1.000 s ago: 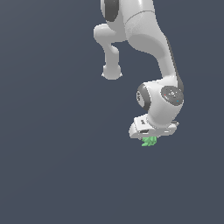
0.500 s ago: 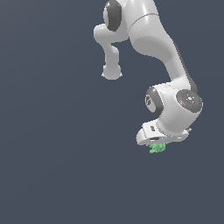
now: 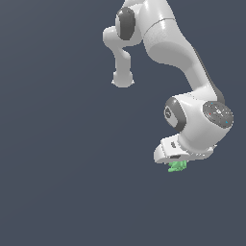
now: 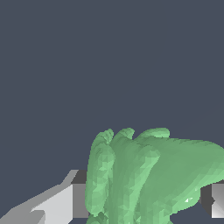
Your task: Pick up the object and move it to a goal position.
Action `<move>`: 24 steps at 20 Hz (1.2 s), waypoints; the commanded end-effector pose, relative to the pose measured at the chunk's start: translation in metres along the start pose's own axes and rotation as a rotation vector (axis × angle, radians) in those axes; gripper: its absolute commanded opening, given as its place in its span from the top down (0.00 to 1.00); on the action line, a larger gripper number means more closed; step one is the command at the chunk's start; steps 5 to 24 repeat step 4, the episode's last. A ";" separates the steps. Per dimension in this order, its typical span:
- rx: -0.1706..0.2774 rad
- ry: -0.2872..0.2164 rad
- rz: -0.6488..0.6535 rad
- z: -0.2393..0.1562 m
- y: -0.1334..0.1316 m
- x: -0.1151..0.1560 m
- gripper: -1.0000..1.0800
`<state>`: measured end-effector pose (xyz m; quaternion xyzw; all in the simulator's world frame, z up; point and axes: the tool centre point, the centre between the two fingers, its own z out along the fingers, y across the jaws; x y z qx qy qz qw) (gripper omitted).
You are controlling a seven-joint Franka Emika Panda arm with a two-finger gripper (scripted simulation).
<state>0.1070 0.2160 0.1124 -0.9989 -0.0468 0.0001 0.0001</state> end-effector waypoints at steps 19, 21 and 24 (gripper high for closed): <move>0.000 0.000 0.000 -0.001 -0.001 0.003 1.00; 0.000 0.000 0.000 -0.001 -0.001 0.003 1.00; 0.000 0.000 0.000 -0.001 -0.001 0.003 1.00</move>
